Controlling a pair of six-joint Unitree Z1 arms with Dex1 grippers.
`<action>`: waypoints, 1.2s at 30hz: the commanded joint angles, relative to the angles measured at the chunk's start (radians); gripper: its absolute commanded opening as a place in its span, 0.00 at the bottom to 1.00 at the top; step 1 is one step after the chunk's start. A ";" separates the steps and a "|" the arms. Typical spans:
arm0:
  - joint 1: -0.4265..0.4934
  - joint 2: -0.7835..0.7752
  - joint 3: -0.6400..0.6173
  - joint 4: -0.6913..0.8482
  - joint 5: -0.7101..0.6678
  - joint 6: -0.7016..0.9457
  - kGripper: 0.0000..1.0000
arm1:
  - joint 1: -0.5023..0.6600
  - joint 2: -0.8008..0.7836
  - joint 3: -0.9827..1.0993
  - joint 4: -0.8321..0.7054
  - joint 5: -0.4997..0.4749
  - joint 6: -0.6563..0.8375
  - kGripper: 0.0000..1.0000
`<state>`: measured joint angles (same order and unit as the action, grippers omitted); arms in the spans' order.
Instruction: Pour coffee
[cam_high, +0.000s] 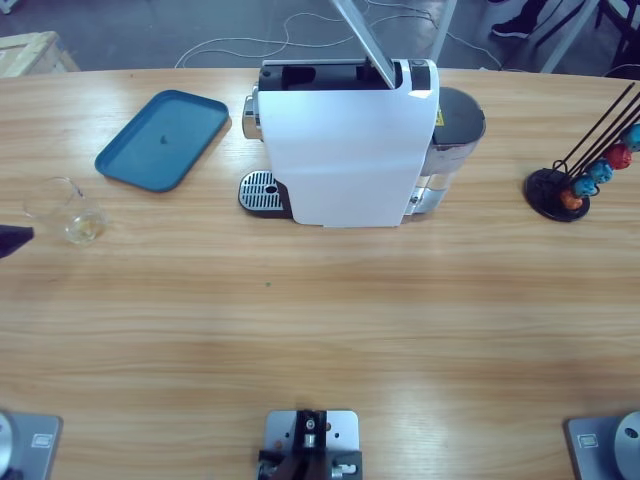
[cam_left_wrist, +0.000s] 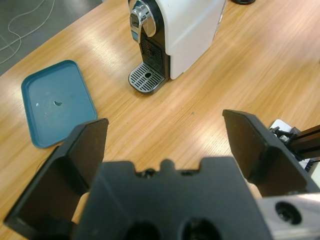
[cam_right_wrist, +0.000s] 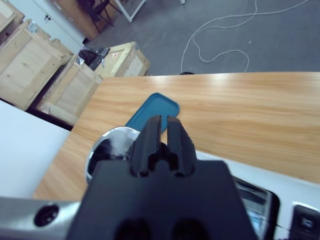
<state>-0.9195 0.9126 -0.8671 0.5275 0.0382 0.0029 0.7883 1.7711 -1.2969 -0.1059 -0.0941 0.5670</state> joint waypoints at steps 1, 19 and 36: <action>-0.009 0.033 -0.009 0.008 -0.009 0.003 0.99 | 0.086 0.156 0.066 -0.010 0.062 -0.005 0.00; -0.008 0.063 -0.024 0.008 -0.009 0.001 0.99 | 0.095 0.329 0.076 0.054 0.076 0.033 0.00; 0.033 0.042 0.112 -0.018 0.048 -0.102 0.99 | 0.094 0.334 0.170 0.088 0.062 0.032 0.00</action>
<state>-0.9011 0.9610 -0.8404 0.5227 0.0600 -0.0685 0.8610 1.9110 -1.3108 -0.1314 -0.0532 0.5886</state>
